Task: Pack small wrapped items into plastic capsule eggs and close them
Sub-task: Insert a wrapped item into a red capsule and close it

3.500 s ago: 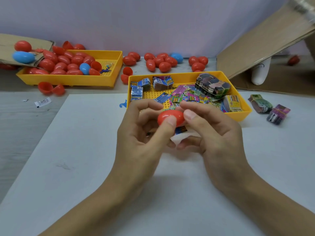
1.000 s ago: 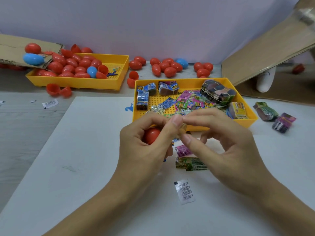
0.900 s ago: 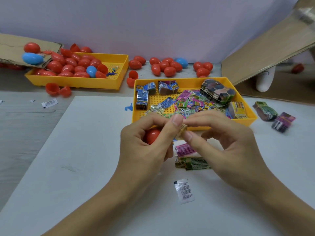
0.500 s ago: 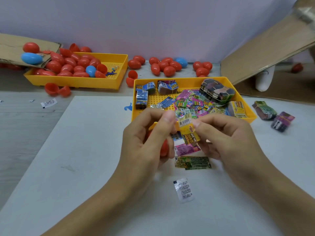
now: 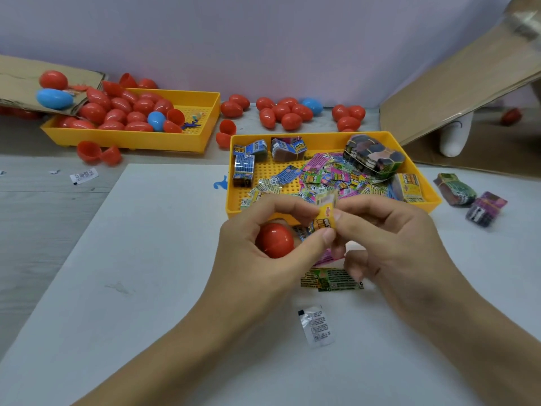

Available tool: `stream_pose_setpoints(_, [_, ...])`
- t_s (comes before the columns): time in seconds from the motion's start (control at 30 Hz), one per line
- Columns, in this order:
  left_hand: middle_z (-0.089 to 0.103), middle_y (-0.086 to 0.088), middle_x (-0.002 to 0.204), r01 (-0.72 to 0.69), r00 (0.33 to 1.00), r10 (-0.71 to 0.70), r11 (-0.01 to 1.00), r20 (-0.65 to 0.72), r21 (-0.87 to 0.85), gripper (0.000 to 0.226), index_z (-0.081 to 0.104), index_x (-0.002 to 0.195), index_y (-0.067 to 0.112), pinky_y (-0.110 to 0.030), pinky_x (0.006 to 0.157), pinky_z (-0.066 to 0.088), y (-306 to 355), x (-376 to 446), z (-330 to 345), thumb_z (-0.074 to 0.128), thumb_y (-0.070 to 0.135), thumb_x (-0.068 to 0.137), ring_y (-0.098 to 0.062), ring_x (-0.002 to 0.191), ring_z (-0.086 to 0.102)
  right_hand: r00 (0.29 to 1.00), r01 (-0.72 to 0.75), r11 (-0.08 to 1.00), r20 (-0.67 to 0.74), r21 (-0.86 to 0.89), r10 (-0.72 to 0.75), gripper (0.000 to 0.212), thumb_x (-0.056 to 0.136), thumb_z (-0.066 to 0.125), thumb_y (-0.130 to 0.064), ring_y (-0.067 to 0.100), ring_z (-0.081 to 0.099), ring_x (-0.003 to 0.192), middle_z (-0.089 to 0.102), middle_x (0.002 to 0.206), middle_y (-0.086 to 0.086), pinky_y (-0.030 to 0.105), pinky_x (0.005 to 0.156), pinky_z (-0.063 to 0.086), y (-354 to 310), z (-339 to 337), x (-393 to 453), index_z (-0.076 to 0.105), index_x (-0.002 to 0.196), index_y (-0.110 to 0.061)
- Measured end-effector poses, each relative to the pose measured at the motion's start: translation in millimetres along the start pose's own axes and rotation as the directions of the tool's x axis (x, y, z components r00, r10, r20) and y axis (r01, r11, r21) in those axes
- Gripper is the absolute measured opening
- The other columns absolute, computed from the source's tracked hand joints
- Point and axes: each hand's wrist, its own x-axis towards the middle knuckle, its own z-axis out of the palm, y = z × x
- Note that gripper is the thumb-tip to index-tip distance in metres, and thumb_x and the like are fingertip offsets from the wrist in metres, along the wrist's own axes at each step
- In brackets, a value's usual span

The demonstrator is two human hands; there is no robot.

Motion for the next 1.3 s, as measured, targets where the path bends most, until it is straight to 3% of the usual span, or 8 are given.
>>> stream_pose_setpoints(0.2, [0.067, 0.008, 0.081, -0.005, 1.000, 0.005, 0.999, -0.012, -0.045, 0.016, 0.073, 0.091, 0.025, -0.014, 0.060, 0.049, -0.1, -1.2, 0.3, 0.077, 0.015, 0.079, -0.012, 0.072, 0.066, 0.993, 0.119, 0.967, 0.018, -0.224, -0.118, 0.059, 0.077, 0.069, 0.005, 0.015, 0.060, 0.044, 0.066, 0.060, 0.001, 0.023, 0.037, 0.042, -0.2, -5.4, -0.8, 0.060, 0.122, -0.033])
stream_pose_setpoints(0.3, [0.067, 0.011, 0.075, 0.027, 0.999, -0.030, 0.995, -0.033, -0.092, 0.018, 0.072, 0.092, 0.028, -0.016, 0.054, 0.049, 0.7, -1.1, 0.4, 0.076, 0.016, 0.079, -0.010, 0.065, 0.065, 0.971, 0.239, 0.902, 0.072, -0.359, -0.228, 0.054, 0.079, 0.069, 0.003, 0.014, 0.064, 0.054, 0.066, 0.070, -0.002, 0.025, 0.042, 0.049, 4.3, -5.5, -3.8, 0.068, 0.113, -0.039])
stream_pose_setpoints(0.43, [0.069, 0.005, 0.080, 0.071, 0.997, -0.074, 0.980, -0.010, -0.188, 0.021, 0.067, 0.098, 0.026, -0.014, 0.048, 0.047, 2.9, 0.5, 0.9, 0.074, 0.017, 0.080, -0.007, 0.054, 0.062, 0.881, 0.453, 0.654, 0.194, -0.606, -0.431, 0.051, 0.075, 0.070, 0.000, 0.017, 0.065, 0.082, 0.062, 0.102, -0.008, 0.030, 0.049, 0.051, 2.4, -4.2, -3.8, 0.066, 0.109, -0.037])
stream_pose_setpoints(0.5, [0.069, 0.003, 0.081, 0.090, 0.996, -0.088, 0.970, 0.017, -0.225, 0.021, 0.066, 0.099, 0.026, -0.016, 0.046, 0.045, 3.3, 0.3, 1.3, 0.073, 0.018, 0.081, -0.008, 0.050, 0.058, 0.851, 0.505, 0.601, 0.238, -0.619, -0.469, 0.040, 0.075, 0.070, -0.002, 0.017, 0.063, 0.084, 0.064, 0.098, -0.007, 0.029, 0.049, 0.049, 1.0, -5.0, -5.2, 0.069, 0.101, -0.032])
stream_pose_setpoints(0.7, [0.066, -0.001, 0.081, 0.122, 0.993, -0.117, 0.931, 0.033, -0.343, 0.023, 0.065, 0.101, 0.020, -0.023, 0.044, 0.042, 2.5, 3.3, -0.6, 0.076, 0.017, 0.081, -0.016, 0.049, 0.055, 0.937, 0.336, 0.789, 0.100, -0.514, -0.334, 0.004, 0.081, 0.080, -0.023, 0.014, 0.066, 0.066, 0.070, 0.069, -0.007, 0.028, 0.045, 0.047, 1.1, -4.1, -6.7, 0.077, 0.083, -0.024])
stream_pose_setpoints(0.87, [0.064, -0.001, 0.080, 0.110, 0.994, -0.100, 0.933, 0.047, -0.342, 0.025, 0.066, 0.099, 0.022, -0.022, 0.044, 0.041, 1.4, 3.1, -0.3, 0.069, 0.006, 0.080, -0.016, 0.051, 0.055, 0.958, 0.275, 0.856, 0.046, -0.437, -0.285, 0.008, 0.081, 0.076, -0.019, 0.014, 0.067, 0.061, 0.071, 0.066, -0.006, 0.015, 0.045, 0.043, 0.4, -5.9, -3.9, 0.077, 0.083, -0.027])
stream_pose_setpoints(1.07, [0.064, 0.002, 0.079, 0.083, 0.996, -0.083, 0.956, 0.012, -0.283, 0.022, 0.066, 0.096, 0.023, -0.019, 0.047, 0.044, 2.1, 0.8, 0.7, 0.067, 0.007, 0.081, -0.012, 0.054, 0.058, 0.930, 0.350, 0.858, 0.027, -0.377, -0.367, 0.021, 0.081, 0.072, -0.016, 0.018, 0.071, 0.069, 0.073, 0.081, -0.006, 0.022, 0.046, 0.052, 1.8, -5.2, -4.0, 0.076, 0.092, -0.034])
stream_pose_setpoints(1.3, [0.059, -0.003, 0.097, 0.032, 0.999, -0.022, 0.956, 0.037, -0.291, 0.050, 0.050, 0.116, 0.021, -0.025, 0.070, 0.053, 1.6, 1.8, -0.7, 0.053, -0.004, 0.072, -0.017, 0.085, 0.060, 0.916, 0.385, 0.842, 0.043, -0.379, -0.399, 0.024, 0.083, 0.070, -0.010, 0.018, 0.073, 0.067, 0.074, 0.079, -0.004, 0.022, 0.046, 0.053, 5.6, -6.9, -4.2, 0.077, 0.089, -0.031])
